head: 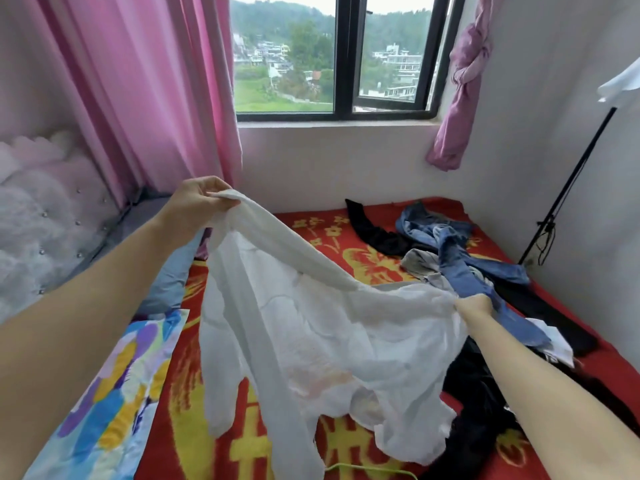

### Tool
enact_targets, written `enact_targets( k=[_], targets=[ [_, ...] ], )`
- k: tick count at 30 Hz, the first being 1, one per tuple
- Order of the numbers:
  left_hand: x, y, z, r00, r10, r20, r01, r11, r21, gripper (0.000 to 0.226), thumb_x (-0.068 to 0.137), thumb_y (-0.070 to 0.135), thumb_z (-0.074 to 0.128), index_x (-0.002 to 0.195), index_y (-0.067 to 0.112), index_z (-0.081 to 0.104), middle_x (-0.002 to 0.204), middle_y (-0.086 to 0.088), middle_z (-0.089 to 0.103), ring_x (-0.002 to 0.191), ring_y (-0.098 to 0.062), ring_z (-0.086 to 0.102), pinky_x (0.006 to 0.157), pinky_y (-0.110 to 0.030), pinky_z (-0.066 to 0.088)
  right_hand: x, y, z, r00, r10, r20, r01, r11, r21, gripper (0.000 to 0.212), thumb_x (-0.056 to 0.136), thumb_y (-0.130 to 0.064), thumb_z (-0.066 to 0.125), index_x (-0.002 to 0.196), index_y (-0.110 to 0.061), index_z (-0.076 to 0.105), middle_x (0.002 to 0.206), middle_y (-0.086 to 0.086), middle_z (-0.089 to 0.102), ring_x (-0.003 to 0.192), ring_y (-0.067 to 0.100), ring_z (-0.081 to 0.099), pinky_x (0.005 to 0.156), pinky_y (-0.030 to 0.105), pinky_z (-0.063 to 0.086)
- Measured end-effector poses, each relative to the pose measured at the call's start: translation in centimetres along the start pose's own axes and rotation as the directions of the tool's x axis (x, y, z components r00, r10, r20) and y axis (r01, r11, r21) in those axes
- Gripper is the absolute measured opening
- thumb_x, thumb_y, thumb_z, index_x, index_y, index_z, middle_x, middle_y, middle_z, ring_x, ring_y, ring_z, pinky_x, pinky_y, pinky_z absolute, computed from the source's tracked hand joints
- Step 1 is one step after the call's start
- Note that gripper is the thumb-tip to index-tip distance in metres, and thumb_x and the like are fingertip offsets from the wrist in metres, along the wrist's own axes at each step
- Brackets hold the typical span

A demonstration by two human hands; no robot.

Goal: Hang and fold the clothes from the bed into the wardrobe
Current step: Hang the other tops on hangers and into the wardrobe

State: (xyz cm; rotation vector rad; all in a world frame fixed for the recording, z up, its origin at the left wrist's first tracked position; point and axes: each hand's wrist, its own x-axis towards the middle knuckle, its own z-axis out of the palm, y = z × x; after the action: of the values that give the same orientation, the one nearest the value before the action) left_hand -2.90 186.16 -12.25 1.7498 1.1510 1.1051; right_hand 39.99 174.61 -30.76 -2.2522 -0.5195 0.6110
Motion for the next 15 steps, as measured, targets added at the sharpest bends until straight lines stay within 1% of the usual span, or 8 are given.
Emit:
enact_targets(
  k=[1,3,4,6,9,12,14,15],
  targets=[
    [-0.1,0.1,0.2,1.000,0.002,0.011,-0.002,1.000,-0.009,0.023,0.084,-0.007,0.059,0.073,0.014,0.059,0.050,0.012,0.059,0.045,0.001,0.050,0.047,-0.013,0.042,-0.9,-0.4,0.4,0.999,-0.036,-0.010,0.035,0.995,-0.097,0.030,0.089,-0.011,0.056,0.115,0.004,0.055,0.121,0.024,0.056,0.107,0.036,0.055,0.087,0.039,0.043],
    [-0.5,0.5,0.6,0.998,0.014,0.060,-0.012,0.999,-0.033,0.024,0.084,-0.008,0.059,0.073,0.013,0.060,0.051,0.011,0.060,0.046,0.000,0.052,0.047,-0.013,0.043,-3.7,-2.3,1.6,0.966,-0.210,0.154,0.229,0.966,-0.122,0.042,0.088,-0.005,0.055,0.129,0.000,0.047,0.129,0.021,0.052,0.114,0.038,0.051,0.085,0.039,0.044],
    [-0.8,0.8,0.8,0.996,0.021,0.086,-0.017,0.999,-0.041,0.027,0.083,-0.009,0.059,0.071,0.015,0.061,0.052,0.011,0.060,0.046,0.000,0.052,0.047,-0.012,0.043,-5.4,-3.5,2.5,0.898,-0.303,0.318,0.327,0.945,-0.025,0.051,0.088,0.000,0.052,0.137,-0.003,0.039,0.134,0.018,0.048,0.114,0.037,0.051,0.086,0.040,0.045],
    [-1.3,1.3,1.1,0.991,0.022,0.129,-0.017,0.999,-0.044,0.031,0.080,-0.007,0.064,0.064,0.019,0.065,0.053,0.011,0.060,0.047,0.001,0.052,0.047,-0.012,0.043,-9.8,-6.1,4.8,0.691,-0.413,0.593,0.409,0.900,0.151,0.064,0.088,0.005,0.049,0.146,-0.012,0.027,0.142,0.010,0.040,0.109,0.033,0.055,0.080,0.035,0.048],
    [-2.1,2.0,0.9,0.985,0.025,0.173,-0.018,0.999,-0.044,0.022,0.072,-0.002,0.068,0.064,0.019,0.066,0.052,0.011,0.060,0.048,0.002,0.052,0.047,-0.011,0.042,-14.2,-8.1,9.6,0.469,-0.507,0.723,0.488,0.831,0.267,0.073,0.083,0.004,0.056,0.146,-0.019,0.027,0.145,0.001,0.034,0.125,0.022,0.044,0.084,0.021,0.044],
    [-3.0,2.7,-0.3,0.986,-0.016,0.165,0.027,0.997,-0.067,0.013,0.082,-0.003,0.061,0.077,0.009,0.060,0.054,0.011,0.061,0.048,0.000,0.054,0.047,-0.013,0.044,-16.3,-8.6,14.1,0.342,-0.508,0.791,0.520,0.803,0.291,0.054,0.081,0.003,0.058,0.130,-0.017,0.049,0.119,0.000,0.054,0.109,0.016,0.052,0.086,0.022,0.044],
    [-3.3,2.5,-1.7,0.980,-0.113,0.164,0.135,0.983,-0.128,0.018,0.090,0.001,0.053,0.077,0.010,0.062,0.055,0.008,0.062,0.047,-0.003,0.055,0.045,-0.014,0.044,-16.3,-8.5,15.4,0.343,-0.515,0.786,0.593,0.767,0.244,0.016,0.083,-0.002,0.060,0.097,-0.009,0.065,0.085,0.001,0.059,0.079,0.015,0.054,0.075,0.027,0.043],
    [-3.6,2.1,-3.1,0.971,-0.176,0.165,0.202,0.967,-0.157,0.027,0.092,0.004,0.050,0.073,0.013,0.066,0.055,0.007,0.062,0.046,-0.004,0.056,0.044,-0.014,0.045,-16.2,-8.9,15.7,0.365,-0.526,0.768,0.625,0.750,0.216,0.007,0.085,-0.007,0.062,0.080,-0.007,0.066,0.072,-0.001,0.054,0.067,0.013,0.050,0.066,0.026,0.040]
  ],
)
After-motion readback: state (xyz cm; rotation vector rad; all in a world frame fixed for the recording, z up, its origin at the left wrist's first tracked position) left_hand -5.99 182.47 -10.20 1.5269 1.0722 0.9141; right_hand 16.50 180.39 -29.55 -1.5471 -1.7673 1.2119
